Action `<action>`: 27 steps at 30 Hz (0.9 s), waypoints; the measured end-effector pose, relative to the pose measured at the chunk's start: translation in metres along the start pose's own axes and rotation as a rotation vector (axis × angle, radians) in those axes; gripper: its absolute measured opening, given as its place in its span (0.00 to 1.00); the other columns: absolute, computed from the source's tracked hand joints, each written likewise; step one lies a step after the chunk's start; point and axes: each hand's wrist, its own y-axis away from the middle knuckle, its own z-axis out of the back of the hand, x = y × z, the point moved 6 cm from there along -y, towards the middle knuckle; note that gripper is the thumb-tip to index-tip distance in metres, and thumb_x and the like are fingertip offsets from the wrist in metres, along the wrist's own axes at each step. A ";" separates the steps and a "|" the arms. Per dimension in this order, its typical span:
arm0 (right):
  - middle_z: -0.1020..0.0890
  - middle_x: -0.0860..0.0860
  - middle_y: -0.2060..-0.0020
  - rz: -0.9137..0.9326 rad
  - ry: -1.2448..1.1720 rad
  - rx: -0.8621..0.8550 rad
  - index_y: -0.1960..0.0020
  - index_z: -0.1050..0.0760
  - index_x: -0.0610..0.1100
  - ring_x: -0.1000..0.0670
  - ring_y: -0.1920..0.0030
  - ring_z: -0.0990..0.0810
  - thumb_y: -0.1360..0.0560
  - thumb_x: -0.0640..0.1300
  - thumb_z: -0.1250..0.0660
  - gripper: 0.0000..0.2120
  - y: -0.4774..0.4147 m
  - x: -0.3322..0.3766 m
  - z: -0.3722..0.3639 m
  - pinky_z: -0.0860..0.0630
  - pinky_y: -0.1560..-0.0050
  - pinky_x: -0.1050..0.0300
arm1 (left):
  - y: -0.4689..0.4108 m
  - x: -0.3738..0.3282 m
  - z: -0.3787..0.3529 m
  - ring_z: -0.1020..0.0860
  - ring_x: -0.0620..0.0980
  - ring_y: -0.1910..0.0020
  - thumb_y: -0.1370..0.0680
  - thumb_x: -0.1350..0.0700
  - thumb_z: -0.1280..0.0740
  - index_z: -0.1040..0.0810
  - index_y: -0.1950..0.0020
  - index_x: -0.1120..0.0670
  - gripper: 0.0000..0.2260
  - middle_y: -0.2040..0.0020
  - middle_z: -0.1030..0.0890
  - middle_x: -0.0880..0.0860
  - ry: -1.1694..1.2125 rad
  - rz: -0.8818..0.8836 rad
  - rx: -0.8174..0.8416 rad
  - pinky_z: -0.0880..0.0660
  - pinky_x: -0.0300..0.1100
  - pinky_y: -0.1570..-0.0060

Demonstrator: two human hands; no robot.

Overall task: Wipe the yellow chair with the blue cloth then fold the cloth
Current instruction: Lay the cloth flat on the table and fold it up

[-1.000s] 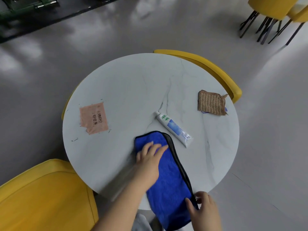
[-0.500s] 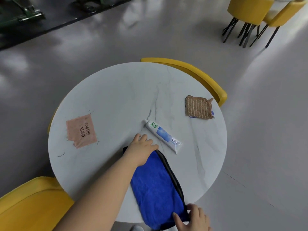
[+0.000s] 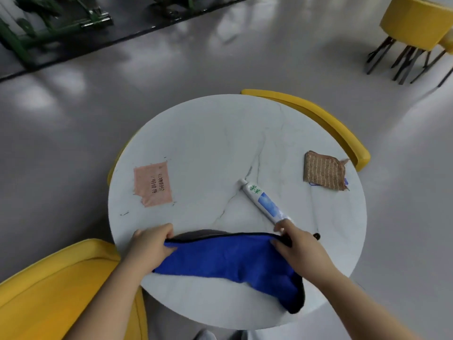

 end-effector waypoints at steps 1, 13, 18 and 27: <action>0.22 0.58 0.61 0.022 0.046 0.051 0.44 0.32 0.60 0.54 0.58 0.23 0.24 0.54 0.35 0.10 -0.003 0.010 -0.002 0.29 0.60 0.60 | 0.018 0.010 -0.006 0.25 0.47 0.58 0.27 0.47 0.29 0.34 0.60 0.46 0.13 0.63 0.25 0.43 0.052 0.034 -0.039 0.30 0.42 0.57; 0.16 0.47 0.63 -0.459 -0.257 -0.023 0.44 0.23 0.54 0.45 0.58 0.19 0.26 0.47 0.30 0.11 0.065 -0.031 -0.062 0.27 0.53 0.54 | 0.101 0.034 -0.047 0.26 0.51 0.46 0.31 0.50 0.32 0.18 0.46 0.41 0.14 0.43 0.23 0.46 0.017 0.086 -0.389 0.31 0.48 0.58; 0.20 0.50 0.61 -0.510 -0.073 0.040 0.40 0.29 0.52 0.47 0.57 0.23 0.25 0.57 0.36 0.17 0.034 -0.041 -0.056 0.28 0.55 0.52 | 0.088 0.015 -0.032 0.30 0.50 0.35 0.28 0.53 0.38 0.16 0.51 0.42 0.13 0.36 0.23 0.47 0.048 -0.100 -0.409 0.39 0.45 0.44; 0.25 0.51 0.62 -0.351 0.305 0.167 0.55 0.37 0.47 0.46 0.59 0.24 0.24 0.48 0.45 0.06 0.024 -0.011 -0.057 0.34 0.67 0.57 | 0.081 0.035 -0.037 0.30 0.33 0.35 0.26 0.67 0.32 0.19 0.56 0.39 0.20 0.43 0.24 0.31 0.525 0.034 -0.116 0.34 0.47 0.30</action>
